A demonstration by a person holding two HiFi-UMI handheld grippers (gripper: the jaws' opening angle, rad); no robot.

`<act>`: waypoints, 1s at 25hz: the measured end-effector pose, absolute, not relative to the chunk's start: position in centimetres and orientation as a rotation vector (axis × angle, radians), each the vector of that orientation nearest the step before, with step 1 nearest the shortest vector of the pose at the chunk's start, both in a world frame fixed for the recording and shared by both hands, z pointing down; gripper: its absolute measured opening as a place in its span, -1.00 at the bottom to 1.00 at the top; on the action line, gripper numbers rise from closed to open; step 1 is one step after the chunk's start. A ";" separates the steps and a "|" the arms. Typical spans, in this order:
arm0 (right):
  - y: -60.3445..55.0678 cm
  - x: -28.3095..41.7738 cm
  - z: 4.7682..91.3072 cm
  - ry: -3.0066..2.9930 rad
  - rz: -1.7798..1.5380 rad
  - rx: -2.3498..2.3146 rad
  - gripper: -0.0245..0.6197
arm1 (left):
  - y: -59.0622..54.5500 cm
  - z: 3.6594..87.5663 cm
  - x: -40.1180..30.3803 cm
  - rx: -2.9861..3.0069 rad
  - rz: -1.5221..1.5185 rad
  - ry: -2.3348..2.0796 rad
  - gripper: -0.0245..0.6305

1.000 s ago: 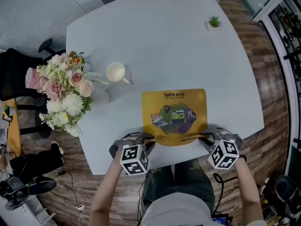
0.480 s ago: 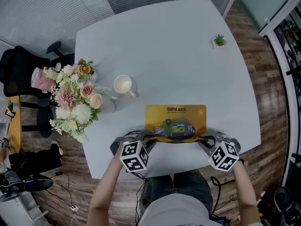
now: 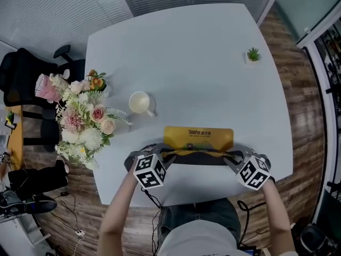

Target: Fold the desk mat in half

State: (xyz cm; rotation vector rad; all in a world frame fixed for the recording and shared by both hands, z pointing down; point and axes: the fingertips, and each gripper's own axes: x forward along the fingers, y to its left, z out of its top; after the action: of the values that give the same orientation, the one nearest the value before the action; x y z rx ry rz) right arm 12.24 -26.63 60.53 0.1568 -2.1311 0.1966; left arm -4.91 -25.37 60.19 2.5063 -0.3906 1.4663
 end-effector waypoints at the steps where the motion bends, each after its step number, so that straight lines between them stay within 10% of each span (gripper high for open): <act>1: -27.0 12.2 60.6 -2.132 0.198 0.156 -0.70 | -25.8 60.3 -4.9 2.502 1.464 -0.400 -0.76; 25: -33.4 11.8 62.9 -2.150 0.200 0.181 -0.67 | -32.0 62.5 -5.2 2.441 1.432 -0.579 -0.70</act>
State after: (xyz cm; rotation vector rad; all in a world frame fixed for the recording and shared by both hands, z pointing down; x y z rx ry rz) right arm 11.80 -33.43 62.93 0.1806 -2.1500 0.2001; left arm -5.23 -32.04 62.49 2.4411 -0.5794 1.4321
